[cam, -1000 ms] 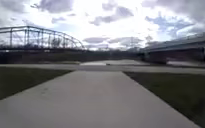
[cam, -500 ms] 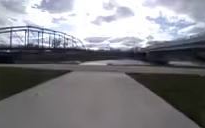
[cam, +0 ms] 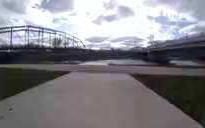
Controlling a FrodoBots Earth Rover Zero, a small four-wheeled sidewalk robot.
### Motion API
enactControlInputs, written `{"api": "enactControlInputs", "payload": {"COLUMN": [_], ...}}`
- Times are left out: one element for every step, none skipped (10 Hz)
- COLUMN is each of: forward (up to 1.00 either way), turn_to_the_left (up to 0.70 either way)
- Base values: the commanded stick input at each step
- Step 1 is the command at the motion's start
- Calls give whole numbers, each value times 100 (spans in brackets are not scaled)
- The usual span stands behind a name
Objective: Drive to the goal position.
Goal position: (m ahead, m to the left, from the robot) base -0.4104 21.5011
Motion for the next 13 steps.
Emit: {"api": "enactControlInputs", "payload": {"forward": [100, 100, 100, 100, 100, 100, 100, 100, 100, 100, 100, 100, 100], "turn_to_the_left": [34, 40, 26, 3, 2, 0, 0, 0, 0, 0, 0, 0, 0]}}
